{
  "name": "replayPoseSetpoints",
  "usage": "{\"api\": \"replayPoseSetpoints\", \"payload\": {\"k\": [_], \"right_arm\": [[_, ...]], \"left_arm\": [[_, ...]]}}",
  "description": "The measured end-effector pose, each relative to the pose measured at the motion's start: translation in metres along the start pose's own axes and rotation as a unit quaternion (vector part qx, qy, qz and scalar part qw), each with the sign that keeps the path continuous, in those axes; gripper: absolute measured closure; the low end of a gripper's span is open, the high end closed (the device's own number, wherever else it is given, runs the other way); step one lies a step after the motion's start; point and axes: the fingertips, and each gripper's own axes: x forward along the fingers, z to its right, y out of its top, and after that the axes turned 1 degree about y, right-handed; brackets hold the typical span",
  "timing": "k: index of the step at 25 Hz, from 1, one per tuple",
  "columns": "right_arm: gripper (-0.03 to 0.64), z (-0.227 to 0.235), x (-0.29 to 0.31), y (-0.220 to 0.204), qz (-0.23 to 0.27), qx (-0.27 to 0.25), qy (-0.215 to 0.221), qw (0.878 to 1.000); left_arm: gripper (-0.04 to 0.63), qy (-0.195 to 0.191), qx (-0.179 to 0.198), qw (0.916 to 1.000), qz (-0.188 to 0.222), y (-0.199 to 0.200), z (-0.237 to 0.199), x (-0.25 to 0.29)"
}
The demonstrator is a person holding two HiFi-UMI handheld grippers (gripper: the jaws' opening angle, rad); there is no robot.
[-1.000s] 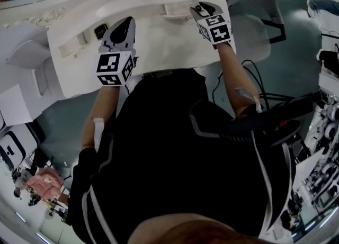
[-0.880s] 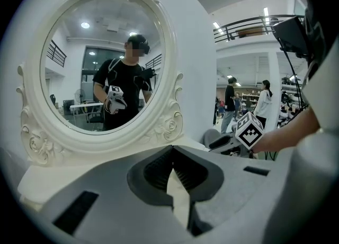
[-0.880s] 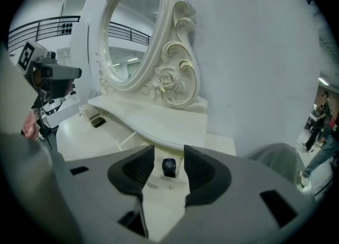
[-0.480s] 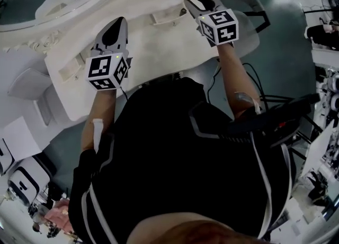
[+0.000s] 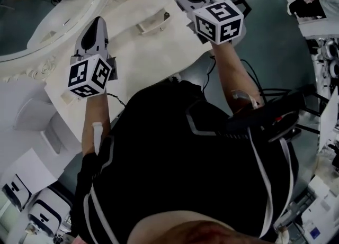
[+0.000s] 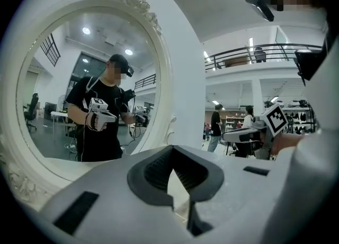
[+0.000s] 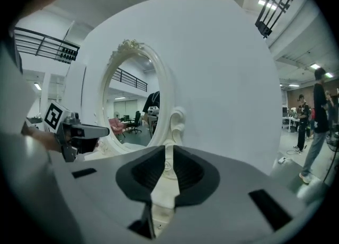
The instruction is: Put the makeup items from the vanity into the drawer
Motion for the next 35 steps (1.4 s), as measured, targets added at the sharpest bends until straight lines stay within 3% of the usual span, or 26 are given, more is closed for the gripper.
{"api": "replayPoseSetpoints", "payload": {"k": [4, 13, 35], "right_arm": [[0.611, -0.005, -0.014, 0.021, 0.018, -0.003, -0.020, 1.000], [0.612, -0.004, -0.023, 0.026, 0.011, -0.016, -0.051, 0.998], [0.613, 0.002, -0.020, 0.028, 0.011, -0.015, -0.052, 0.998]], "left_arm": [[0.592, -0.007, -0.001, 0.9999, 0.007, 0.011, -0.002, -0.002], [0.592, -0.013, 0.009, 0.9999, 0.006, 0.017, -0.003, -0.005], [0.592, 0.003, 0.019, 0.9998, 0.003, 0.018, -0.005, -0.006]]}}
